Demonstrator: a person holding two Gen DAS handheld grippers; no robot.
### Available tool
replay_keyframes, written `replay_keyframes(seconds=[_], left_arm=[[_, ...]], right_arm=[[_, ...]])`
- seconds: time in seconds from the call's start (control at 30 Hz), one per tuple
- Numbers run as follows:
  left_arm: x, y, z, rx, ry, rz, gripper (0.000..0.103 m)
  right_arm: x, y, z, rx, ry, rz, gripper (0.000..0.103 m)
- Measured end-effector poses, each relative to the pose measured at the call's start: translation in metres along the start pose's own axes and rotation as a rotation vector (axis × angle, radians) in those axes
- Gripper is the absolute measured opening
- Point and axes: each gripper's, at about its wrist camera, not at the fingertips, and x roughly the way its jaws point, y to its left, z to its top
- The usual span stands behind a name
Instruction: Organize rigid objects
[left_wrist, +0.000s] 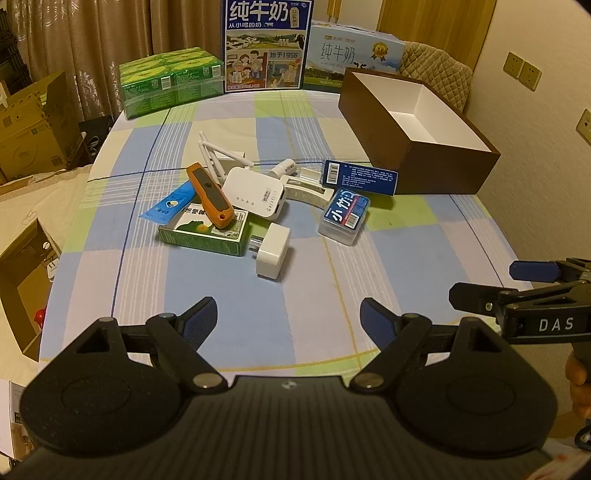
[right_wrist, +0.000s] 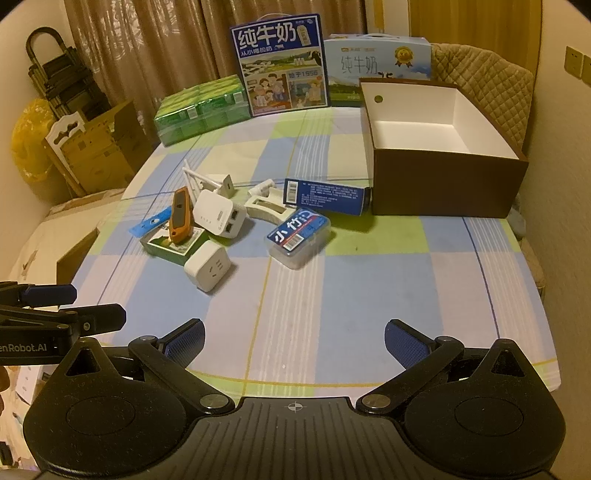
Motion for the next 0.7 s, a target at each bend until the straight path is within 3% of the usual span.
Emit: replay_keyframes(seconds=[0.37, 0.7], left_arm=[[0.010, 0.017, 0.000, -0.008, 0.014, 0.001, 0.082], [0.031, 0.032, -0.002, 0.019, 0.046, -0.053, 0.082]], right_arm=[[0.008, -0.006, 0.008, 0.010, 0.002, 0.006, 0.101], [0.026, 0.000, 0.006, 0.018, -0.004, -0.007, 0.101]])
